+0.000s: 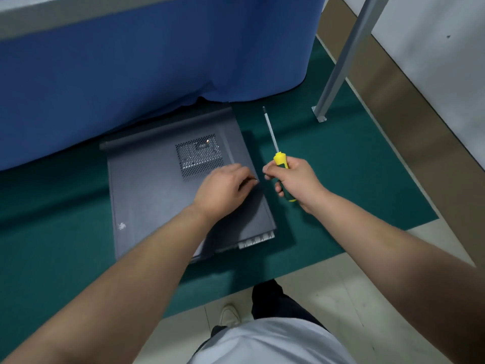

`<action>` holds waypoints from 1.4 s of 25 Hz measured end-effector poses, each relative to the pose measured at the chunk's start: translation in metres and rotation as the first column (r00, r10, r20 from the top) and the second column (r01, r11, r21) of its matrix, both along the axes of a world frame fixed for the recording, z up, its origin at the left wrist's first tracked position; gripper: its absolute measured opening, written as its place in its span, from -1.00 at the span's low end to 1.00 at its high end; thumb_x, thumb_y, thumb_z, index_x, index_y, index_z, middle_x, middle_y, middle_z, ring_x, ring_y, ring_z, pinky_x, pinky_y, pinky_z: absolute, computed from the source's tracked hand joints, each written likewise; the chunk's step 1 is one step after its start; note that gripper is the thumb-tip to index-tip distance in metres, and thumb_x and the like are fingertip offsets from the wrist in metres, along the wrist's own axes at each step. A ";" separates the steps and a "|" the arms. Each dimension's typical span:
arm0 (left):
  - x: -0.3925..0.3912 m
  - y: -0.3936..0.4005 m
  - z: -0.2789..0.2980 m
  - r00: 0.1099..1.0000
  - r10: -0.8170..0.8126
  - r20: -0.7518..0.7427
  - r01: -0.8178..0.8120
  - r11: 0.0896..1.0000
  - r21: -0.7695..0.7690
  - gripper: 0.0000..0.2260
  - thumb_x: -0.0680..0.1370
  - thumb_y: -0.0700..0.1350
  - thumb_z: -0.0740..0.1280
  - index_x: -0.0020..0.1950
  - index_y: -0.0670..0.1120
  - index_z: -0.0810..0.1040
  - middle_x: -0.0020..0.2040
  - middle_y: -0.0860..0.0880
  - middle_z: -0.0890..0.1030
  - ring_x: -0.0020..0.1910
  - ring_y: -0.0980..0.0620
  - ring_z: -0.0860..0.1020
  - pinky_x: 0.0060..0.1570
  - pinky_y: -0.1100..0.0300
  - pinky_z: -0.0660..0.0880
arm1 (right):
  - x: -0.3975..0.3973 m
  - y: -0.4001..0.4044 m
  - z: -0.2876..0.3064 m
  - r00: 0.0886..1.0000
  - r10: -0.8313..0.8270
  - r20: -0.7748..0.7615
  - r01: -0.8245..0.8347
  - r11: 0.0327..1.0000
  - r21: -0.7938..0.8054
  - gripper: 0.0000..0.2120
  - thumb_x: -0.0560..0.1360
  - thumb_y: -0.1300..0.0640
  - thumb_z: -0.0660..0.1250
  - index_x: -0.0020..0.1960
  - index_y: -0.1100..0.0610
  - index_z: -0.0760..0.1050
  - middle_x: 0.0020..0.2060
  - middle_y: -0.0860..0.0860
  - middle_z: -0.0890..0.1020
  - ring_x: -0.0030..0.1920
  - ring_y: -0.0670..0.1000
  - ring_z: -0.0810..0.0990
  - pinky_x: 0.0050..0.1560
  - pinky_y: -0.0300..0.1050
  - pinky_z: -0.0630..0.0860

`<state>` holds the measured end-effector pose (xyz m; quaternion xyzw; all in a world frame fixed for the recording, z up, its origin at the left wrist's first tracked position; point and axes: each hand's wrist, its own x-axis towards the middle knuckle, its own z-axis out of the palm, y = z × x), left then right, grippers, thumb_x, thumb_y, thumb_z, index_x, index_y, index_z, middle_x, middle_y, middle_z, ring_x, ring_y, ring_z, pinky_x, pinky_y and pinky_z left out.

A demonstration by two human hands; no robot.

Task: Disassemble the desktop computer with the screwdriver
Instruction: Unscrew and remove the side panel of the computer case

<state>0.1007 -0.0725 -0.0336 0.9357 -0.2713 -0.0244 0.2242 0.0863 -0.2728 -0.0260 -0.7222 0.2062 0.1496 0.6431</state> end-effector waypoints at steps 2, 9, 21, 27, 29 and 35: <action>0.038 -0.013 -0.009 0.998 -0.054 0.013 0.053 0.995 0.084 -0.78 0.66 0.01 0.29 0.13 -0.07 0.65 0.08 -0.03 0.66 0.17 -0.12 0.58 0.19 -0.04 0.48 | 0.039 -0.029 -0.014 1.000 -0.023 0.011 0.024 0.993 -0.111 -0.94 0.51 0.10 0.42 -0.14 0.05 0.62 -0.27 -0.03 0.70 -0.47 -0.06 0.50 -0.44 -0.17 0.46; 0.129 -0.039 -0.045 1.000 0.005 0.011 -0.008 0.961 0.277 -0.70 0.63 0.10 0.20 0.09 0.08 0.71 0.21 0.13 0.63 0.50 0.00 0.35 0.60 -0.01 -0.02 | 0.162 -0.110 -0.091 0.995 -0.064 -0.072 0.023 0.887 -0.462 -0.88 0.46 0.11 0.33 -0.15 0.11 0.63 -0.21 0.11 0.72 -0.31 0.09 0.70 -0.26 0.05 0.65; 0.137 -0.034 -0.057 0.990 -0.017 0.142 -0.012 0.980 0.197 -0.75 0.54 0.00 0.20 -0.13 0.06 0.68 0.06 0.14 0.67 0.32 -0.03 0.51 0.54 -0.09 0.19 | 0.276 -0.110 -0.157 0.991 -0.062 -0.115 -0.059 0.575 -0.816 -0.84 0.62 0.05 0.16 -0.01 -0.04 0.52 -0.16 0.00 0.54 -0.13 0.16 0.50 -0.15 -0.06 0.39; 0.139 -0.035 -0.061 0.986 -0.017 0.166 -0.017 0.980 0.197 -0.75 0.54 0.00 0.21 -0.13 0.07 0.69 0.04 0.17 0.66 0.31 -0.01 0.51 0.55 -0.05 0.15 | 0.276 -0.113 -0.158 0.990 -0.055 -0.133 -0.073 0.607 -0.791 -0.86 0.61 0.00 0.22 -0.05 0.00 0.52 -0.11 0.04 0.60 -0.11 0.19 0.55 -0.14 -0.05 0.41; 0.139 -0.035 -0.063 0.985 -0.016 0.174 -0.019 0.980 0.197 -0.75 0.54 0.01 0.21 -0.13 0.07 0.68 0.02 0.18 0.66 0.30 0.01 0.51 0.55 -0.02 0.14 | 0.267 -0.112 -0.152 0.993 -0.062 -0.100 -0.035 0.658 -0.752 -0.84 0.60 -0.05 0.26 -0.06 0.01 0.48 -0.13 0.05 0.60 -0.08 0.22 0.59 -0.14 -0.05 0.43; 0.137 -0.037 -0.054 0.995 0.058 0.079 -0.065 0.994 0.093 -0.72 0.55 0.03 0.19 -0.05 0.09 0.71 0.00 0.16 0.69 0.31 0.06 0.51 0.56 0.08 0.10 | 0.189 -0.077 -0.082 0.991 -0.117 0.068 0.133 0.932 -0.337 -0.75 0.57 -0.05 0.38 -0.03 0.15 0.51 -0.31 0.04 0.63 -0.36 0.04 0.58 -0.34 -0.03 0.55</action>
